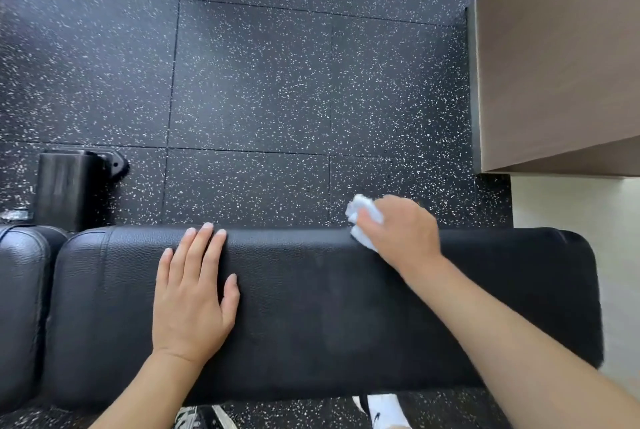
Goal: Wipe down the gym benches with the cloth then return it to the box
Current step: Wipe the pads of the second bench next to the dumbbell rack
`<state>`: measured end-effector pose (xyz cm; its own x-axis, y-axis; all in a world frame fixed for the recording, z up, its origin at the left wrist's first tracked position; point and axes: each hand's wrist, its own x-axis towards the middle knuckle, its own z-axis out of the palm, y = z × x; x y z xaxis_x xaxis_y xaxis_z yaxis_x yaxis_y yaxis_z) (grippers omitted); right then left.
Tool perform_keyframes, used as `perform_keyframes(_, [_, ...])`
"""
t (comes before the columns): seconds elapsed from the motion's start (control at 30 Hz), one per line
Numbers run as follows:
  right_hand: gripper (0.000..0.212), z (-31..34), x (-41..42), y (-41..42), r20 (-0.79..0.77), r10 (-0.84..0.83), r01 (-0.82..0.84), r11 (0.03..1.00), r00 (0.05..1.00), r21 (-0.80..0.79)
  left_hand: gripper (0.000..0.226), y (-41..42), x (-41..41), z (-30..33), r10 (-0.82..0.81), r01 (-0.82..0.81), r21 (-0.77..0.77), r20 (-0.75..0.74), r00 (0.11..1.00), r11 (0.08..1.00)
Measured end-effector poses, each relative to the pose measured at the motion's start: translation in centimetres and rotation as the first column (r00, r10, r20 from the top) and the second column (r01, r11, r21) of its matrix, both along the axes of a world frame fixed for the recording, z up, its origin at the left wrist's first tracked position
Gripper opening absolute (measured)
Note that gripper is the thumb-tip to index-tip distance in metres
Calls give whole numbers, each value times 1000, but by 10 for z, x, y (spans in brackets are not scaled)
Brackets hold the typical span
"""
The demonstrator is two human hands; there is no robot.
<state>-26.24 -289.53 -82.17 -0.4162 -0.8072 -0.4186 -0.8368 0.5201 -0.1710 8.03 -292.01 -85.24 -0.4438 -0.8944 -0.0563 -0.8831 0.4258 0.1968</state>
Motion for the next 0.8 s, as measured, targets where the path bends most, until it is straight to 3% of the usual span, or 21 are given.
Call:
perform_keyframes(0.1, [47,4,-70,36,-123,-173,179,983,977,40,68,-1,1,-2,3,-4,-7,-10,1000,1000])
perform_keyframes(0.23, [50,8,-38,22,-213,-89,99,995,973,35,67,0,1,-3,7,-7,-10,-27,1000,1000])
perform_keyframes(0.37, [33,4,85,-42,-95,133,-134,991,987,-6,67,-1,-2,1,8,-8,6,-31,999,1000])
perform_keyframes(0.43, [26,-2,156,-75,28,142,-138,983,989,-118,69,0,-2,3,20,-19,31,-24,1000,999])
perform_keyframes(0.53, [34,-6,210,-104,143,191,-174,977,971,-119,75,-4,6,7,63,-60,73,-37,997,996])
perform_keyframes(0.67, [39,-4,163,-69,153,167,-136,971,974,-195,71,-5,39,15,-35,33,90,13,999,995])
perform_keyframes(0.8, [45,-3,53,-23,-29,10,-9,999,1000,40,68,-6,69,16,3,-5,82,15,1000,997])
